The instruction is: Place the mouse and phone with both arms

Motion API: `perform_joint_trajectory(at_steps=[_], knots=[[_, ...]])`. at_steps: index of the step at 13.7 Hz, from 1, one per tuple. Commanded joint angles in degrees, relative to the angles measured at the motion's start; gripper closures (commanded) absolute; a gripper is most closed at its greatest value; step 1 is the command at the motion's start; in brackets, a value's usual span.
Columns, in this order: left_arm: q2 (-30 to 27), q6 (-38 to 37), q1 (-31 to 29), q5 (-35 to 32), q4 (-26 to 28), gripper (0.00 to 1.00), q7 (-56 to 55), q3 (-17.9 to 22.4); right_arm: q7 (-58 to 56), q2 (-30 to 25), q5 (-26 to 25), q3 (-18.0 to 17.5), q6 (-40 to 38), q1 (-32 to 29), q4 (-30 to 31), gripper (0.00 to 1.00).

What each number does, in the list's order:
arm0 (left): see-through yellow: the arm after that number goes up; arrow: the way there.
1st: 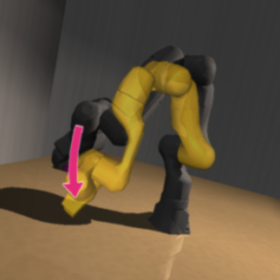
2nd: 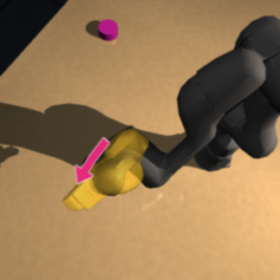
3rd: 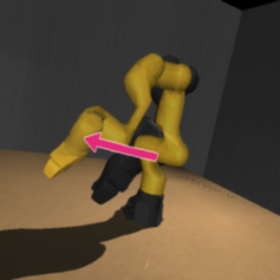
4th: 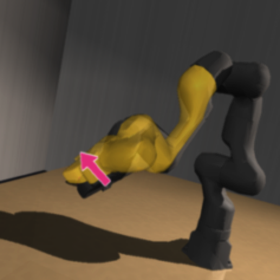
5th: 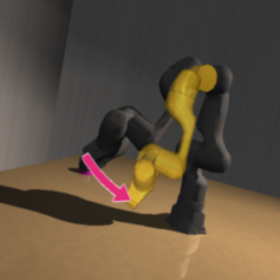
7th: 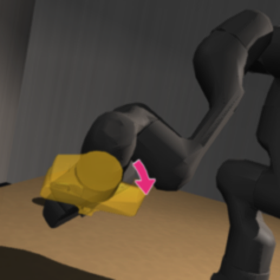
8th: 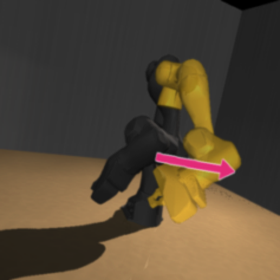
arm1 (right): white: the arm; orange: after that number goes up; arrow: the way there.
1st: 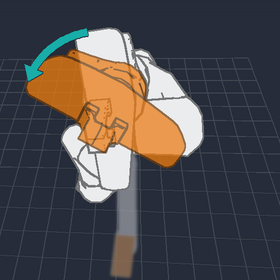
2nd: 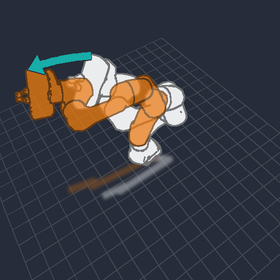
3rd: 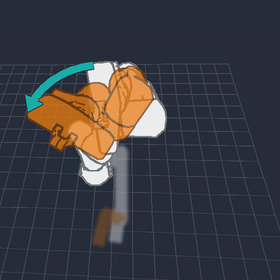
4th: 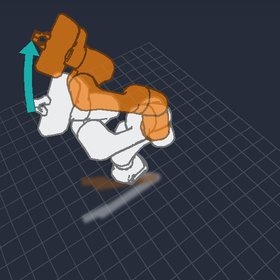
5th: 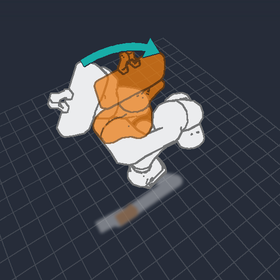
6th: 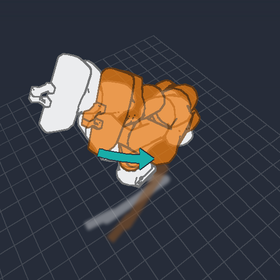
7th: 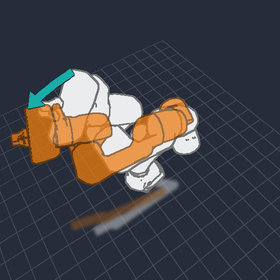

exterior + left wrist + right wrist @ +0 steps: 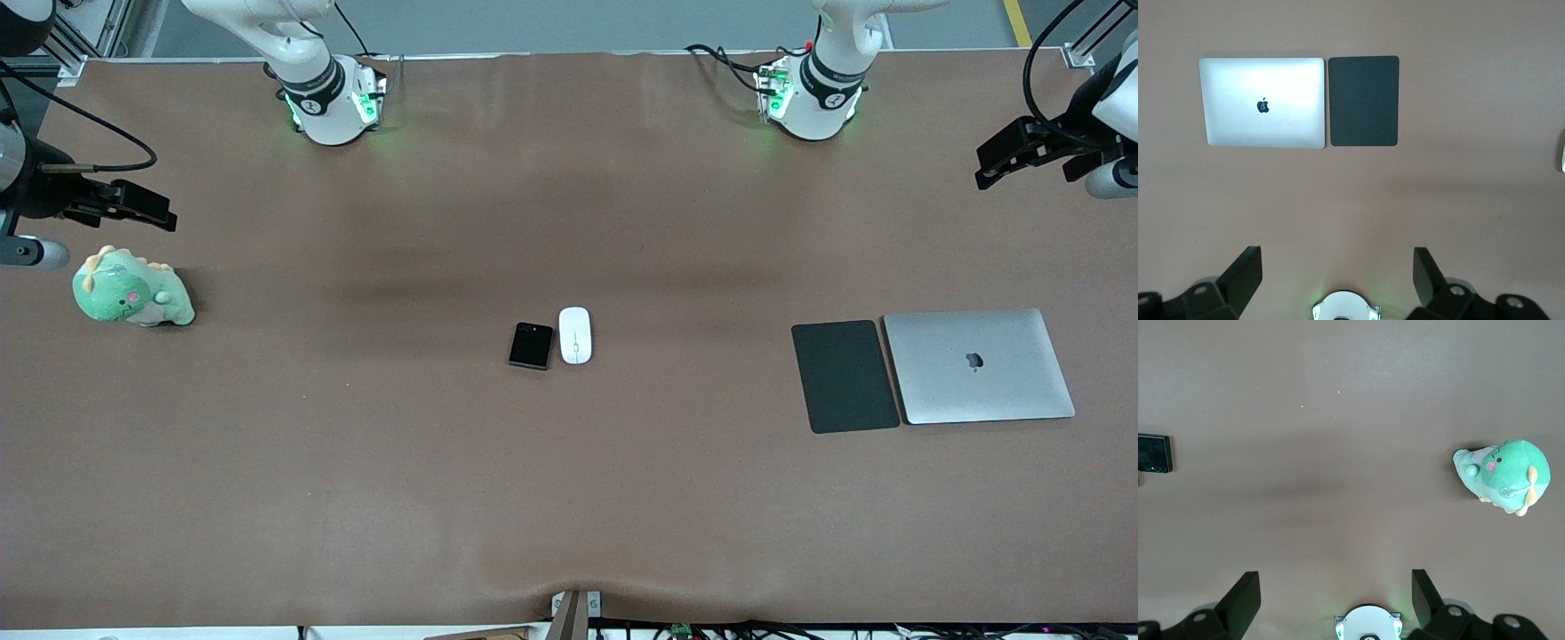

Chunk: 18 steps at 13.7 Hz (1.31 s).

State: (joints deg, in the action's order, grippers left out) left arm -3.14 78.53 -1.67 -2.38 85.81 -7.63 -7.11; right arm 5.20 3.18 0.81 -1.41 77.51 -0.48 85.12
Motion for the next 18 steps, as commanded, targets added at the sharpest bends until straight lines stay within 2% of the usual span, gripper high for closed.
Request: perform_joint_trajectory(at_steps=[1, 6, 9, 11, 13, 16, 18], knots=[[0.0, -0.8, -0.3, -1.2, -0.6, 0.0, 1.2, -0.2, 0.9, 0.0, -0.6, -1.0, -0.5, -0.9, -0.2, 0.0], [3.4, -0.8, 0.6, -1.0, -1.6, 0.0, 1.1, -0.7, 0.9, 0.0, -0.6, -1.0, -0.5, -0.9, -0.1, 0.0], [7.1, 1.7, 0.5, -0.8, -1.5, 0.0, 0.1, -4.2, 0.9, 0.1, -0.6, -1.0, -0.5, -0.9, 0.0, 0.0], [9.8, 5.8, 0.5, -1.0, -0.9, 0.0, -2.6, -7.8, 0.9, 0.2, -0.5, -1.0, -0.3, -0.9, 0.1, 0.0], [13.8, 9.4, 1.0, -1.0, -0.6, 0.0, -10.1, -11.3, 0.9, 0.3, -0.4, -1.0, -0.3, -0.9, 0.1, 0.0], [17.5, 18.5, 5.9, -0.9, 3.1, 0.0, -13.9, -12.2, 0.9, 0.6, -0.3, -1.0, -0.3, -0.9, 0.3, 0.0], [22.1, 24.6, 8.9, -0.9, 3.2, 0.0, -17.0, -12.2, 0.9, 0.6, -0.2, -1.0, -0.2, -0.9, 0.4, 0.0]])
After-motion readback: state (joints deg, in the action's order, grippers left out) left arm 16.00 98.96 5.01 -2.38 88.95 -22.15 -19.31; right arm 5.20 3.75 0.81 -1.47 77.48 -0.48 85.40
